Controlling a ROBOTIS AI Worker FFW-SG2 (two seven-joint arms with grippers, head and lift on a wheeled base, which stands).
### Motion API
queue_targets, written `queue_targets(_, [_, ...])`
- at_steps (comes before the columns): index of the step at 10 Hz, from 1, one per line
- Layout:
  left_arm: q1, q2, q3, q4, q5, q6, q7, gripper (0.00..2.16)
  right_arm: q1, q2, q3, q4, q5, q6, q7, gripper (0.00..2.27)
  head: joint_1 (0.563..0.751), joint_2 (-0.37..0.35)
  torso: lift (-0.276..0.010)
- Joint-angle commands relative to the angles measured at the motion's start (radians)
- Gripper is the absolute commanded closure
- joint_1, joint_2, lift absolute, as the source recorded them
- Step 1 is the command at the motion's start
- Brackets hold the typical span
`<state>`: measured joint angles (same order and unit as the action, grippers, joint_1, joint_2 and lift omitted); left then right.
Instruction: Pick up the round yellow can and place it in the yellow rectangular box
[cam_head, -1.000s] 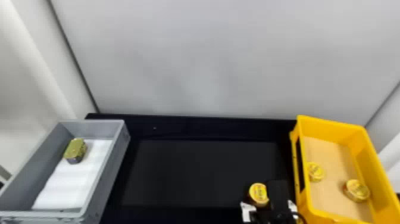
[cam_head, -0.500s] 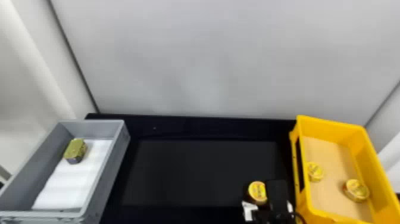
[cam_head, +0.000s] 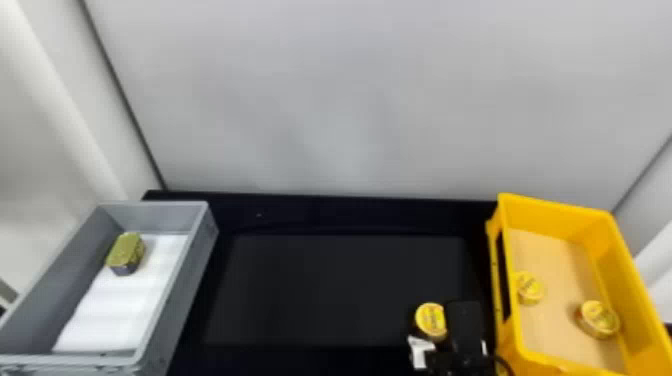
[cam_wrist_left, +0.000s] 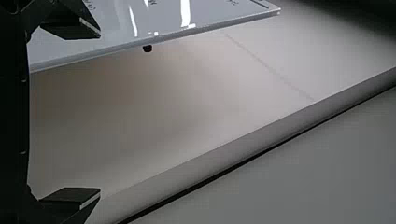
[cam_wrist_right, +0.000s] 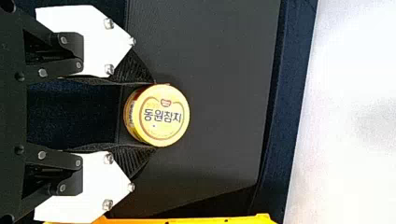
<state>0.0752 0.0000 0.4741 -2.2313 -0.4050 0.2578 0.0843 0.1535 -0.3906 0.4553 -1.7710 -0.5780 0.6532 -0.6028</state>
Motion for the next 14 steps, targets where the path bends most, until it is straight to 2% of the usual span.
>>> queue_targets(1, [0.001, -0.003, 0.000, 0.002, 0.000, 0.000, 0.000, 0.09, 0.000, -0.005, 0.001, -0.047, 0.010, 0.014, 0.000, 0.68, 0.694, 0.014, -0.056])
queue_targets(7, [0.000, -0.003, -0.005, 0.012, 0.000, 0.003, 0.000, 0.09, -0.058, -0.002, -0.021, -0.208, 0.127, 0.110, -0.002, 0.68, 0.694, 0.014, -0.056])
queue_targets(14, [-0.005, -0.003, -0.014, 0.018, 0.000, 0.008, 0.002, 0.09, -0.100, 0.004, -0.141, -0.446, 0.250, 0.268, -0.005, 0.68, 0.694, 0.014, -0.056])
